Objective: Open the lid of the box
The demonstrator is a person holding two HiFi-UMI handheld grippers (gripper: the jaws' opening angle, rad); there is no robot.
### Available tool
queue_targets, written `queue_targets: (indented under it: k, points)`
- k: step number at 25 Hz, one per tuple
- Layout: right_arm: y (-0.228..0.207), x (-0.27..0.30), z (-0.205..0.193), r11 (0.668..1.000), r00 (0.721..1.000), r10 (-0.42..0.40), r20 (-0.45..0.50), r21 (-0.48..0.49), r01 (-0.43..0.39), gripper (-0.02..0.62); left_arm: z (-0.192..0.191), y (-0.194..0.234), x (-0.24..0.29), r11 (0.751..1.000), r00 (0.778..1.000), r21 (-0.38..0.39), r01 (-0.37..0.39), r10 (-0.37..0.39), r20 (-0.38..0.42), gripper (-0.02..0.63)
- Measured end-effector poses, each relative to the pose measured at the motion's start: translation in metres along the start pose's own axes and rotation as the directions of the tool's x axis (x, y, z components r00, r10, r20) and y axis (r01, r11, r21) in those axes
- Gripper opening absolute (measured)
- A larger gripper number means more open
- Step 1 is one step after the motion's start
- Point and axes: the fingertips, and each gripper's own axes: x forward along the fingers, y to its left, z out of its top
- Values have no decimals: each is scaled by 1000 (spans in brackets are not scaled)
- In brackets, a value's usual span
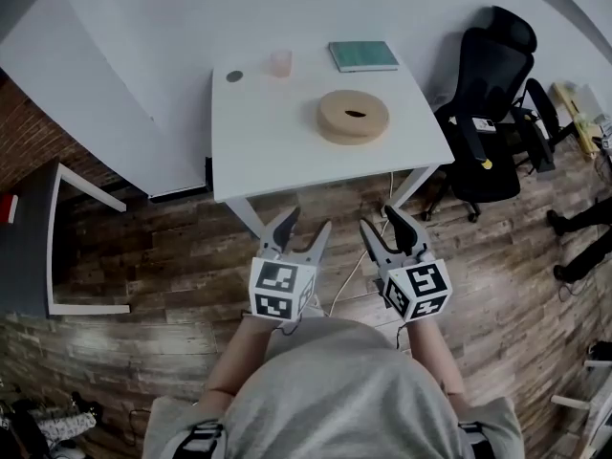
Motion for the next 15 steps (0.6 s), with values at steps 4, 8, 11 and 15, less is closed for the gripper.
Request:
queue_targets:
  k: [4,8,11,15]
  points:
    - [-9,25,5,1000,1000,-19,3,0,19,209,6,20,19,1000,1000,8,12,-12,-2,222]
    - [-14,49,8,999,999,-33,5,2,33,209,9,41,35,1000,1000,9,19,-19,-3,222]
    - [-18,67,9,999,999,-39,1,1,39,209,10,55,47,1000,1000,6,26,-26,-11,222]
    - [-25,85,12,999,999,-49,0,-1,49,209,7,67,64,999,999,3,42,-42,-27,222]
